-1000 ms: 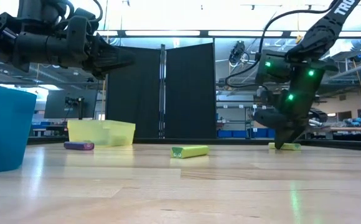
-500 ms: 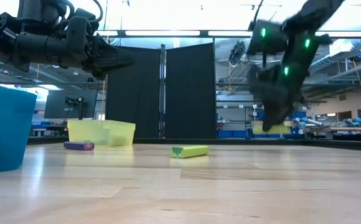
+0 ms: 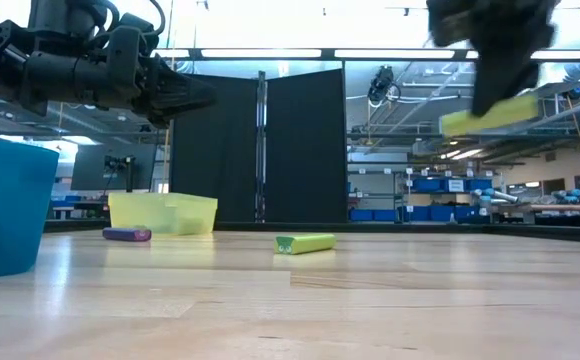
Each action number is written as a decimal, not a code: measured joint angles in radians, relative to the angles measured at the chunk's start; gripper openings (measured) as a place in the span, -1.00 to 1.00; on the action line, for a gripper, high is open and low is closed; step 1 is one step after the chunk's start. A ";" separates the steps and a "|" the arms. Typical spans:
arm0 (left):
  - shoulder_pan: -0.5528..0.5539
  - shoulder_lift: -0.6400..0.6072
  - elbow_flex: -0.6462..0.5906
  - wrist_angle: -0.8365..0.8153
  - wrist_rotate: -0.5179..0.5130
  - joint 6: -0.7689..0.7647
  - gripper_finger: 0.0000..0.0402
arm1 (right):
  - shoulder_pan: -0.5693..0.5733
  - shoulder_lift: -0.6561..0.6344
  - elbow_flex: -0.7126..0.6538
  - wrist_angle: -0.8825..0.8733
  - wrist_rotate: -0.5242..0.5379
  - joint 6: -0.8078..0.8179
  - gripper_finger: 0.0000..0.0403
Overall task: Sort blocks
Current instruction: Put the top green block into the transparent bin
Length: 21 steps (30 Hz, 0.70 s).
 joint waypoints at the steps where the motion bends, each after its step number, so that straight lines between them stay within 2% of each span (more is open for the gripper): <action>1: 0.000 0.000 0.000 0.000 0.000 0.000 -0.39 | 0.031 0.000 0.005 -0.004 -0.017 0.036 -0.44; 11: 0.000 0.000 0.000 0.000 0.000 0.000 -0.39 | 0.356 -0.002 0.011 0.024 -0.140 0.366 -0.44; 21: 0.000 0.000 0.000 -0.020 0.000 0.001 -0.39 | 0.616 -0.004 0.011 0.082 -0.138 0.861 -0.44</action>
